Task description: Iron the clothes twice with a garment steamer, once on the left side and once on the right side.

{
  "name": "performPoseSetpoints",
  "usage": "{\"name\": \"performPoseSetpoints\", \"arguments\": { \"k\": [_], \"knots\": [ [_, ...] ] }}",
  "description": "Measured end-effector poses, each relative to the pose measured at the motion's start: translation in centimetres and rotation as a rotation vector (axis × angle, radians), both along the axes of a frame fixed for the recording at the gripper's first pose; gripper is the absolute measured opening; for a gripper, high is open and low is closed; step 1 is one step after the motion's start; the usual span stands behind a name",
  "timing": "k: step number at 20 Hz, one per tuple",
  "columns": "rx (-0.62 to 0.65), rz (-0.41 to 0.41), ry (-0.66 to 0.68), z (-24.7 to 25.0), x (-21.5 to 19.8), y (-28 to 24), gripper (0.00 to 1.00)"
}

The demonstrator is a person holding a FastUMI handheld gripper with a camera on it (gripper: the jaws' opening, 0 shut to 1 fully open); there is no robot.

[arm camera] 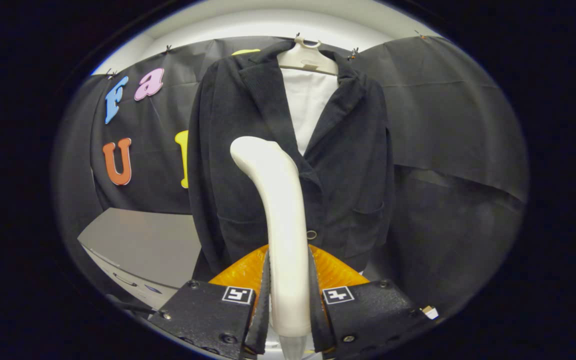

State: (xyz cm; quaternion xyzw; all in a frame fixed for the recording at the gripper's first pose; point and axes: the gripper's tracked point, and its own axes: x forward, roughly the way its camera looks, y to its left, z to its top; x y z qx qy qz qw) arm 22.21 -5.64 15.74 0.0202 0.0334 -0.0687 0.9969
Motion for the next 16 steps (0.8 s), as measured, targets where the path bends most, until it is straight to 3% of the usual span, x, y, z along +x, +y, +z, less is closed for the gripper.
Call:
{"name": "performPoseSetpoints", "arguments": {
  "k": [16],
  "knots": [
    [0.018,0.0,0.147,-7.5,1.5,-0.1,0.37]
  ]
}}
